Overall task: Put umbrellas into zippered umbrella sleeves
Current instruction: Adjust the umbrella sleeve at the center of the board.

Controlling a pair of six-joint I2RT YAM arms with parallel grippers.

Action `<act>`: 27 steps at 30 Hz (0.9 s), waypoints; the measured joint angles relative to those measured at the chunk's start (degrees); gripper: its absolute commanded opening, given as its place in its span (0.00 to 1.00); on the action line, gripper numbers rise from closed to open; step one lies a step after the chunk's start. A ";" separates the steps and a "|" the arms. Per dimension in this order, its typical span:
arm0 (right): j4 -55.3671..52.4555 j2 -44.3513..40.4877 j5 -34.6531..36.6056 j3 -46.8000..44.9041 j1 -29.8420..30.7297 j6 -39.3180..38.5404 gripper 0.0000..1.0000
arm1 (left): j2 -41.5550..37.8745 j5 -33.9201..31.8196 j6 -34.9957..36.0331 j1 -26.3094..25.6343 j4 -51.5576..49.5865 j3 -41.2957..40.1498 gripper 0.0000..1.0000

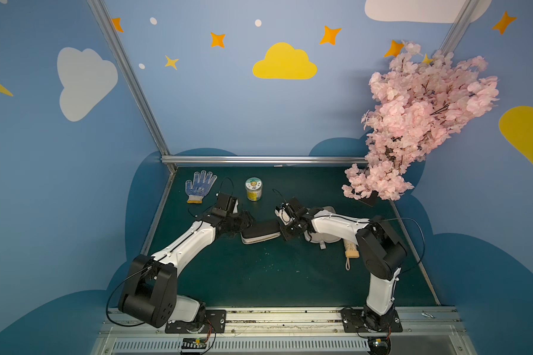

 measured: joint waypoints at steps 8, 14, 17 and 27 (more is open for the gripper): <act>-3.17 4.81 0.50 6.58 -0.59 -2.64 0.00 | 11.54 9.03 7.85 -0.11 1.38 2.23 0.53; -4.92 9.07 1.01 12.20 -1.27 -3.48 0.00 | 9.05 13.25 7.52 -4.59 4.55 -2.45 0.51; -4.11 9.62 0.63 13.51 -1.16 -4.85 0.00 | 7.96 15.28 7.80 -4.44 0.61 -3.96 0.53; -2.69 13.07 1.22 17.46 -1.18 -12.92 0.00 | 9.90 17.51 13.03 9.33 -7.89 13.97 0.67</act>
